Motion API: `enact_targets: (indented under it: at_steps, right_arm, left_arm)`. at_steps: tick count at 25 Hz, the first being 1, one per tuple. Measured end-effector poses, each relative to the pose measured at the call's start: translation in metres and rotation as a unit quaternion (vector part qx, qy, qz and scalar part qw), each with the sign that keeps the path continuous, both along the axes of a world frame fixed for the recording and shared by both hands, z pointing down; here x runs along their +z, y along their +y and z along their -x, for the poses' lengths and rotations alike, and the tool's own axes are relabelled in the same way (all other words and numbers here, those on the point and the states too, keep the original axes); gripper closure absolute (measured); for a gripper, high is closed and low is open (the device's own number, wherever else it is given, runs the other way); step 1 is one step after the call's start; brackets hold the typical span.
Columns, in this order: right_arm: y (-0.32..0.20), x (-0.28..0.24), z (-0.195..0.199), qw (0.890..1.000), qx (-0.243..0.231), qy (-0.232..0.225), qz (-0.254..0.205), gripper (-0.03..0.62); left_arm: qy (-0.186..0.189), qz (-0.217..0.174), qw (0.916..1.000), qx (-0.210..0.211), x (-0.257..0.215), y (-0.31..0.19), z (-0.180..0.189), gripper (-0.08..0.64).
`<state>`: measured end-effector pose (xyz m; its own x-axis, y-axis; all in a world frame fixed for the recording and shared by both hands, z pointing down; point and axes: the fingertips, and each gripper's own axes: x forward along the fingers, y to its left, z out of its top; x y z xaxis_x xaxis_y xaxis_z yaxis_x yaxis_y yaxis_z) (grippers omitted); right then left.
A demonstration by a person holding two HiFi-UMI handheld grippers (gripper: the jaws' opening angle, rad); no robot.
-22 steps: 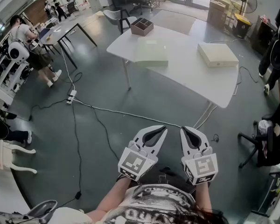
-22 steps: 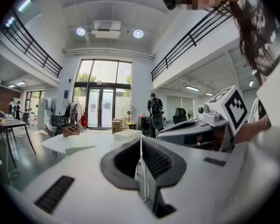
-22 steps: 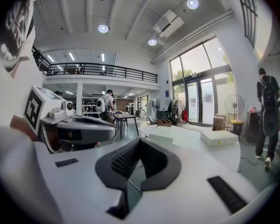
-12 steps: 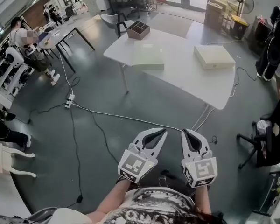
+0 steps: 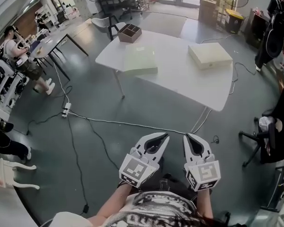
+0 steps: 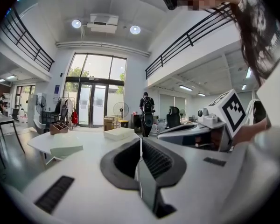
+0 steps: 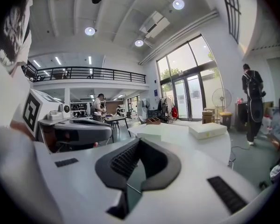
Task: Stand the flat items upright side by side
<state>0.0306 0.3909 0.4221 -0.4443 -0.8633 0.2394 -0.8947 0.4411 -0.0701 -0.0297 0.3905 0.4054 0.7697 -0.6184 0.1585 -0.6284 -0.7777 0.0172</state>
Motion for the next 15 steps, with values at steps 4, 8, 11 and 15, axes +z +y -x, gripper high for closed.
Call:
enact_targets:
  at_steps: [4,8,11,15]
  right_arm:
    - [-0.027,0.006,-0.006,1.000,0.008,-0.001,0.008,0.593]
    - [-0.073,0.013,-0.011,1.000,0.020,-0.001,0.016,0.592]
    - [-0.112,0.016,-0.011,0.999,0.028,-0.001,0.022,0.592]
    - [-0.167,0.017,-0.002,0.999,0.040,-0.006,0.031,0.592]
  left_arm:
    - [0.002,0.008,0.9999,0.012,0.007,-0.030,-0.006,0.541]
    - [0.004,0.010,0.9995,0.028,0.011,-0.076,-0.013,0.541]
    - [-0.001,0.011,0.9991,0.040,0.015,-0.114,-0.014,0.541]
    - [-0.009,0.015,0.9983,0.055,0.013,-0.176,-0.007,0.541]
